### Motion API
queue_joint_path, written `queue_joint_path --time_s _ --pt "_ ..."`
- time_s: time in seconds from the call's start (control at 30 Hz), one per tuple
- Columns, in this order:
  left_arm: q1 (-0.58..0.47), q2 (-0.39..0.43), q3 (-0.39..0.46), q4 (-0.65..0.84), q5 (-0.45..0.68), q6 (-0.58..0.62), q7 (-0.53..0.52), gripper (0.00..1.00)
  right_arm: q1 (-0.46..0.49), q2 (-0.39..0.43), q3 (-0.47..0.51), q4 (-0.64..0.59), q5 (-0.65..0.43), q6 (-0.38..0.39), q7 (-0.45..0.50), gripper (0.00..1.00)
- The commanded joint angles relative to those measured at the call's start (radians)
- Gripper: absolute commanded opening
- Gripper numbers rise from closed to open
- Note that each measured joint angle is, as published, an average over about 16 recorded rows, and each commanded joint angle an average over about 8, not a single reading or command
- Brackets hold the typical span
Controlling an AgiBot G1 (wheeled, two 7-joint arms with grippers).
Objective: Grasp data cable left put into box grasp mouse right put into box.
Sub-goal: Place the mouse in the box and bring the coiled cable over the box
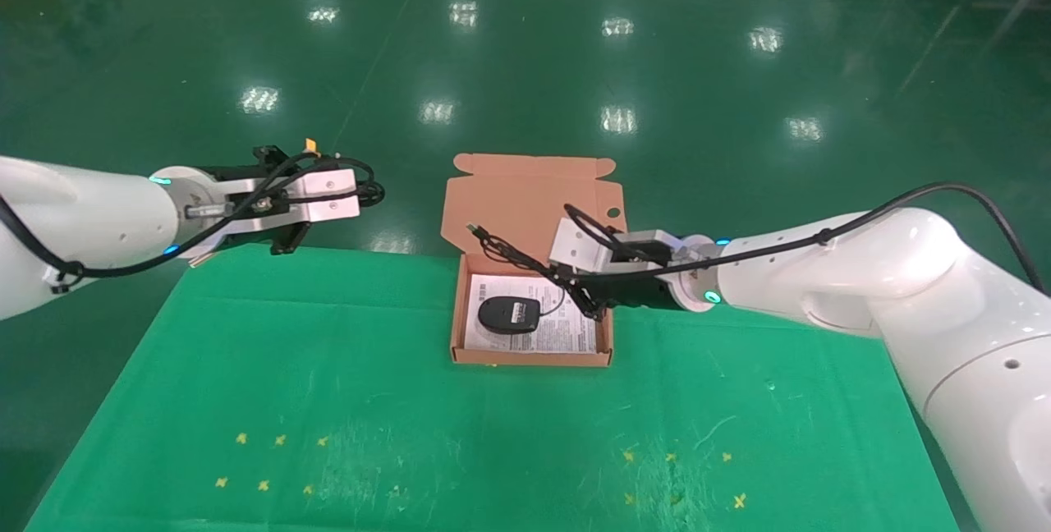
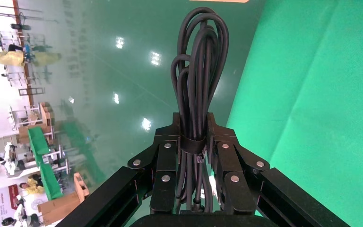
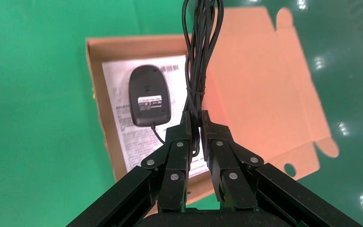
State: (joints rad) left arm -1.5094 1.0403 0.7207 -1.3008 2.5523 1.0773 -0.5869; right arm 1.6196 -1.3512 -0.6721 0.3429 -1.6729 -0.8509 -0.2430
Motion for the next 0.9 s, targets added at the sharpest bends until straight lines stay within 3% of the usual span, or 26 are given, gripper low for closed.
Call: queue_joint_path --time_s 0.03,0.2,0.23,0.6,0.9 --pt "0.0 0.0 0.0 0.0 0.0 0.0 0.0 0.0 -0.002 -0.006 -0.008 -0.022 0.001 0.008 -0.008 0.31" --pt "0.0 0.0 0.0 0.0 0.001 0.001 0.0 0.0 -0.004 -0.01 -0.024 -0.032 0.013 0.013 -0.022 0.93" --pt "0.0 0.0 0.0 0.0 0.0 0.001 0.0 0.0 -0.005 -0.01 -0.025 -0.032 0.015 0.014 -0.023 1.0" --pt "0.039 0.04 0.018 0.002 -0.027 -0.038 0.021 0.0 -0.014 0.023 -0.037 0.02 0.029 0.014 -0.004 1.0" --pt "0.144 0.144 0.062 0.074 -0.006 -0.21 0.056 0.0 -0.009 0.109 -0.036 0.115 0.019 0.01 0.058 1.0"
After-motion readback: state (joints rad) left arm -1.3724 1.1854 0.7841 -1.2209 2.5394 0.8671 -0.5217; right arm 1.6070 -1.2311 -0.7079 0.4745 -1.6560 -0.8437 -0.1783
